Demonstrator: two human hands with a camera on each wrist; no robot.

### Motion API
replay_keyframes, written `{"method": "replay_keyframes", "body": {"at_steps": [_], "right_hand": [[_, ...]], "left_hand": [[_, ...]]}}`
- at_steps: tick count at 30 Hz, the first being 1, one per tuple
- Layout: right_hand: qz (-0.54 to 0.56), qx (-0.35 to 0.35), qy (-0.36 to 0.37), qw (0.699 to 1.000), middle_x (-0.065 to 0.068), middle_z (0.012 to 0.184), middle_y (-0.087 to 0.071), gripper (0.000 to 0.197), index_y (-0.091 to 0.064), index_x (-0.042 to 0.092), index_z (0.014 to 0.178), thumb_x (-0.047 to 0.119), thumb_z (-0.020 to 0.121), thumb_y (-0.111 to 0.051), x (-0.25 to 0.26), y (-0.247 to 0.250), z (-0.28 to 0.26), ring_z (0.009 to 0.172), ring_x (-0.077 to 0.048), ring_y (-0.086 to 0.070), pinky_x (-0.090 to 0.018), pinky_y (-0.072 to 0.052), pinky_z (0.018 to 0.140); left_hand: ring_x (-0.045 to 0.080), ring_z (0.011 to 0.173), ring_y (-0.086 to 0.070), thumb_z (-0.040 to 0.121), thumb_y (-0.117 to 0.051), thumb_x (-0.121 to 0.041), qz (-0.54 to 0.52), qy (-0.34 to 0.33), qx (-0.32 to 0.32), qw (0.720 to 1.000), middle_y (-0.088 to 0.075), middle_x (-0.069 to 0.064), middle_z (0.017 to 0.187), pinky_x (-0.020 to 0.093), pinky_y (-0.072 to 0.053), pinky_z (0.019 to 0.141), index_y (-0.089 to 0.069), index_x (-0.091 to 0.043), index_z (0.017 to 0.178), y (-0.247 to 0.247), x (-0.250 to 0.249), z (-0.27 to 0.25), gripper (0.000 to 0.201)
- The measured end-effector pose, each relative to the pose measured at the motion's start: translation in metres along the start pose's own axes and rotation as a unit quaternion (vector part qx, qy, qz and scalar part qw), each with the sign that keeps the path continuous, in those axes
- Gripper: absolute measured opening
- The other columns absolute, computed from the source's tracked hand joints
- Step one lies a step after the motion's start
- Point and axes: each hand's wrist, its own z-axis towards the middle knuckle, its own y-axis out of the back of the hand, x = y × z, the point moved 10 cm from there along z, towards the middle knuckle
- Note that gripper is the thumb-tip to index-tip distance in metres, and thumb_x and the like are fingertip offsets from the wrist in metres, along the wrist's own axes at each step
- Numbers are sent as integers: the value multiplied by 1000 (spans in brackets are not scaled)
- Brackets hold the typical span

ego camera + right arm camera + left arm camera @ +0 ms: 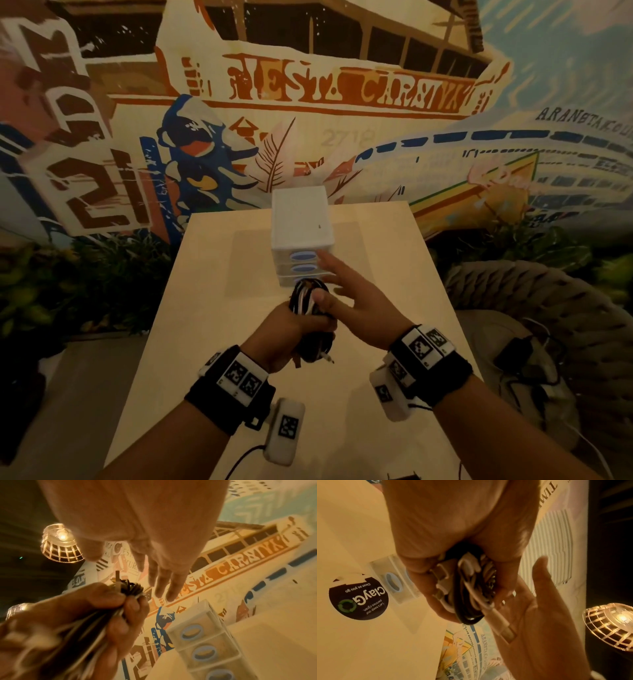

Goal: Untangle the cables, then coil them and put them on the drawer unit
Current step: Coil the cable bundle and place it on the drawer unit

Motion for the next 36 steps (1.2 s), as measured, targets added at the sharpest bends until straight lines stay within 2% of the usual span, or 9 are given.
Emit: {"method": "replay_keyframes", "body": {"at_steps": [6,12,17,21,23,27,31,33,36], "right_hand": [[101,18,-38,994,18,167,-13,68,-8,44,159,66,99,-32,-23,-36,-6,151,4,-14,-38,-19,127],[42,19,-19,999,21,166,-12,63,-6,40,161,55,105,-30,-22,-25,-8,149,11,-12,-16,-19,118],[-11,47,-9,999,12,165,-25,59,-7,37,161,24,110,-35,-24,-53,-17,145,5,-27,-10,-27,114],[-47,19,-36,998,6,149,-51,57,-12,37,160,29,110,-37,-37,-72,-23,127,-5,-54,-17,-43,103],[102,-10,-83,991,8,146,-55,51,-24,34,159,29,110,-38,-44,-81,-22,126,-7,-58,-26,-48,106],[402,-58,-203,891,-7,135,-66,39,-50,21,146,25,108,-42,-58,-104,-17,121,-25,-66,-37,-55,99],[383,-86,-207,896,-13,121,-73,40,-63,13,134,28,97,-57,-64,-98,-16,109,-34,-71,-42,-57,94],[358,-117,-219,900,-16,110,-75,41,-67,10,125,29,88,-67,-73,-91,-16,98,-34,-73,-41,-60,88],[287,-172,-216,917,-12,84,-71,42,-62,8,105,32,76,-79,-83,-76,-15,77,-27,-69,-39,-61,76]], "left_hand": [[21,56,-64,99,-61,-6,-95,-7,-28,995,-65,12,71,29,-52,53,-61,6,116,-12,0,3,21],[31,70,-61,78,-79,-23,-142,-23,-82,986,-63,23,85,38,-49,62,-64,12,112,1,7,2,51],[38,97,-72,88,-76,-10,-196,-28,-143,970,-73,24,108,41,-58,78,-73,1,115,29,15,4,29],[30,86,-73,89,-74,-7,-242,-33,-177,953,-73,22,104,33,-57,63,-71,4,115,54,19,6,29],[31,90,-73,87,-75,-7,-258,-39,-186,947,-74,19,102,36,-59,69,-71,3,115,61,22,9,30],[29,94,-73,88,-76,-13,-262,-14,-164,951,-76,12,98,39,-59,80,-73,-4,110,65,32,13,25],[27,91,-72,88,-74,-14,-286,17,-108,952,-73,12,96,36,-59,73,-72,-6,106,64,40,16,19],[36,106,-70,88,-75,-15,-296,36,-84,951,-71,22,111,45,-60,87,-70,0,114,64,44,18,30],[44,123,-60,89,-76,-13,-288,44,-38,956,-62,28,132,61,-42,111,-62,4,129,63,46,22,46]]}}
